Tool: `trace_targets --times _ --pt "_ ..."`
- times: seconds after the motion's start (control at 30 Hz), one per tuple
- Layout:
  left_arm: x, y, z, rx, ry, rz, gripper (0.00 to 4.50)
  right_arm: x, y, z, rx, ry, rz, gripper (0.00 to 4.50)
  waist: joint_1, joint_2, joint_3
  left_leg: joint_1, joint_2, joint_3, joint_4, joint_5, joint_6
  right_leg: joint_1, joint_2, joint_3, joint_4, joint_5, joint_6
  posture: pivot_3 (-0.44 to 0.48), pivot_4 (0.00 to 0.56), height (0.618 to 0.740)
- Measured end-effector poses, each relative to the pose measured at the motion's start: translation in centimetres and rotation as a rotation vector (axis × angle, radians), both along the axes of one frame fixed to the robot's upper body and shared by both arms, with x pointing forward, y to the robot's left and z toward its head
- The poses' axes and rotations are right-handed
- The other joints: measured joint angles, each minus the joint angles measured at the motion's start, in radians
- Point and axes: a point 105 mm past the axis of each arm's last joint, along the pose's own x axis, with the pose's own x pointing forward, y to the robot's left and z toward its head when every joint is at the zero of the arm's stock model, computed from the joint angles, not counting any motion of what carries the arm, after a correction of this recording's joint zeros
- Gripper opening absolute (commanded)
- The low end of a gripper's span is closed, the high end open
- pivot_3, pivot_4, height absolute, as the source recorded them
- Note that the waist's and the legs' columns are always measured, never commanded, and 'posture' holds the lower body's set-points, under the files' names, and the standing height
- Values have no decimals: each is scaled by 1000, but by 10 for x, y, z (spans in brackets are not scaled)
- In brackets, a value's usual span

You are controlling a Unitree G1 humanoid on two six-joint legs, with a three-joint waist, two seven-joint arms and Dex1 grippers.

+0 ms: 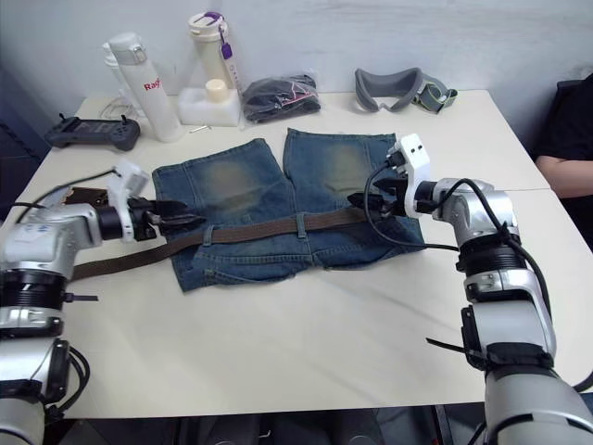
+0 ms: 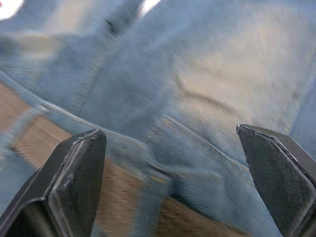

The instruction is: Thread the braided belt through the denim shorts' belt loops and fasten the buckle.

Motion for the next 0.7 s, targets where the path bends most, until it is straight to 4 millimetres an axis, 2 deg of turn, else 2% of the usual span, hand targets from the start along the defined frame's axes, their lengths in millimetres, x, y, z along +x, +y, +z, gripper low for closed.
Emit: trace_targets --times 0.1,0.17,0.2,0.23,0.3,0.33,0.37,0.67,0.7 --pt "1 -4 -3 29 16 -8 4500 -2 -6 -16 -43 53 2 3659 0 0 0 -1 0 1 0 0 0 -1 0 0 0 0 0 0 150 740" --pt "1 -3 -4 37 23 -1 4500 -3 -8 -21 -58 66 20 2751 0 0 0 -1 0 2 1 0 0 -1 0 0 -1 0 0 0 150 740" --pt "1 -3 -5 39 26 1 4500 -4 -7 -20 -57 63 32 2184 -1 0 0 1 0 3 1 0 0 -1 0 1 -2 0 0 0 150 740" --pt "1 -4 -5 39 30 -1 4500 -4 -6 -18 -52 56 43 1923 -1 0 0 2 0 3 1 0 -1 0 0 1 -1 0 0 0 150 740" --pt "-1 -8 -6 45 33 -14 4500 -5 -6 -15 -43 37 62 847 -1 0 0 4 0 3 1 0 -1 1 0 1 0 0 1 0 150 740" --pt "-2 -10 -7 46 36 -21 4500 -5 -6 -13 -41 25 73 460 0 0 0 4 0 3 1 0 -1 1 0 1 0 0 1 0 150 740" --pt "-3 -12 -7 46 37 -25 4500 -6 -6 -12 -39 19 80 319 0 0 0 4 0 3 1 0 -1 1 0 1 0 0 1 0 150 740" --pt "-11 -23 -3 29 71 -66 4500 -12 -7 -9 -38 -29 121 319 1 0 0 3 0 3 1 -1 -2 1 0 1 -1 0 1 0 150 740" --pt "-12 -23 -4 29 76 -67 4243 -13 -7 -8 -36 -30 122 319 1 0 0 3 0 3 1 -1 -2 1 0 1 -1 0 1 0 150 740"
